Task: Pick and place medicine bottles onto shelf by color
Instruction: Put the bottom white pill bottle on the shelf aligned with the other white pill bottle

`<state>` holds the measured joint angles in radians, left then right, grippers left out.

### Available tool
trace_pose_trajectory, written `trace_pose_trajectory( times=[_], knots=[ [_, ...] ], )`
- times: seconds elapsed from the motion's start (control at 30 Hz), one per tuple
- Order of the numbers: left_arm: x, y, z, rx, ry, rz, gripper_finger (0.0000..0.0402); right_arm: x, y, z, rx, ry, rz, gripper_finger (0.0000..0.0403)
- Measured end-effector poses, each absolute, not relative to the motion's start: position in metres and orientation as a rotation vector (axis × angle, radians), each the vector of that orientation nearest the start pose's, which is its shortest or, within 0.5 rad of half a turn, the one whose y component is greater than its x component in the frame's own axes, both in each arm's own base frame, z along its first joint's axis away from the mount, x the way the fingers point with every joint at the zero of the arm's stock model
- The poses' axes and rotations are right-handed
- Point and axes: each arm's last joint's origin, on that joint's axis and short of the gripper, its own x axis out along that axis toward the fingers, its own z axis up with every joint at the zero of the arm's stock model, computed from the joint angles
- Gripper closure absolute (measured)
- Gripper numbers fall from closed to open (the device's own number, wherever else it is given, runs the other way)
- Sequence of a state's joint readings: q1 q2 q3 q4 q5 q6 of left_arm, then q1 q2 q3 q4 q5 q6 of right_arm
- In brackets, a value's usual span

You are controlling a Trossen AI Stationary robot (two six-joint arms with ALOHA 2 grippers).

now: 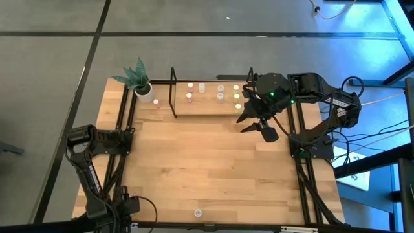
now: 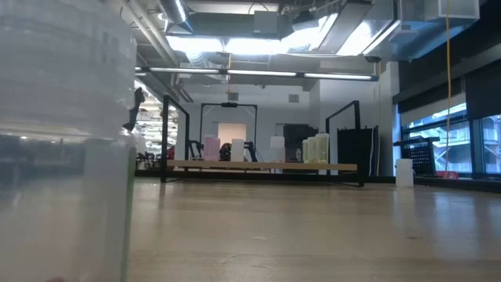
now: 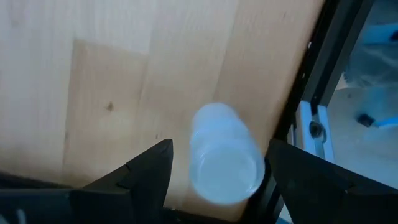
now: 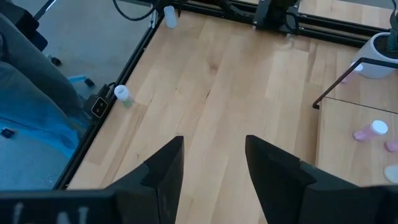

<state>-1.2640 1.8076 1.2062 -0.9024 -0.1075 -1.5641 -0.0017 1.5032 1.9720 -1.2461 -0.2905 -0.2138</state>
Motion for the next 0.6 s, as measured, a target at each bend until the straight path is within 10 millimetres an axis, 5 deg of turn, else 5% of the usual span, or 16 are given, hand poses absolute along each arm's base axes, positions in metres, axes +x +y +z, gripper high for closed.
trace_pose_trajectory(
  times=[0.6],
  knots=[
    [0.1063, -0.3169, 0.1751, -0.353, 1.336, 0.135, 0.0145, 0.2626, 0.0078, 0.4652, -0.09, 0.724, 0.353, 0.0229]
  ],
)
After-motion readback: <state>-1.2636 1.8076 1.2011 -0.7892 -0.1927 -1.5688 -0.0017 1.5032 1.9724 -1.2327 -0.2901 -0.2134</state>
